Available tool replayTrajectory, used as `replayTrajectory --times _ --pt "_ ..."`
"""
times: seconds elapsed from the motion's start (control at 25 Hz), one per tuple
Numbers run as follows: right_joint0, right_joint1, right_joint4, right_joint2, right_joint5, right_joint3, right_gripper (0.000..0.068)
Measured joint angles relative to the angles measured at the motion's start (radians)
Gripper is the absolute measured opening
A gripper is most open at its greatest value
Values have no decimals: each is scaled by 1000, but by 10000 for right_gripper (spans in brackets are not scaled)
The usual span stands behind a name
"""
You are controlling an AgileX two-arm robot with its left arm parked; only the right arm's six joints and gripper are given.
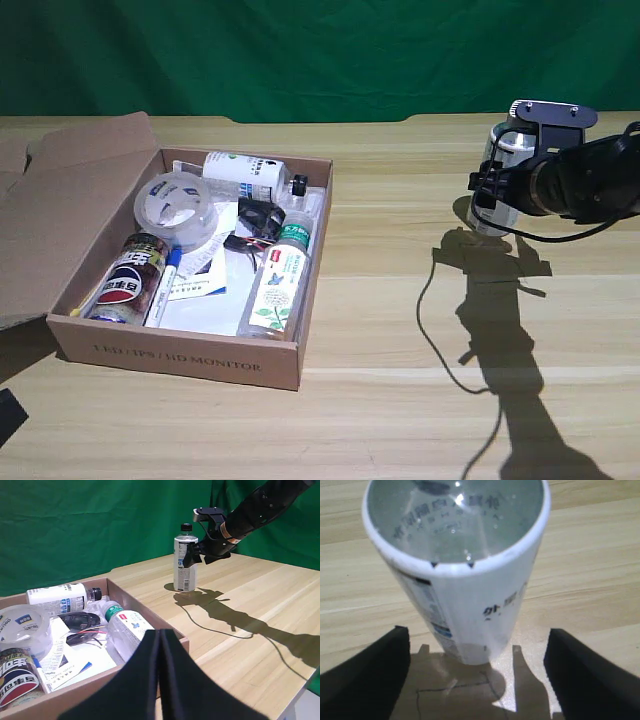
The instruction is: Place the white bottle into the box.
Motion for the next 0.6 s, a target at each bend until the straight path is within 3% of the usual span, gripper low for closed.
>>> replayTrajectory --times 0.6 --pt "1 133 27 -107 0 3 653"
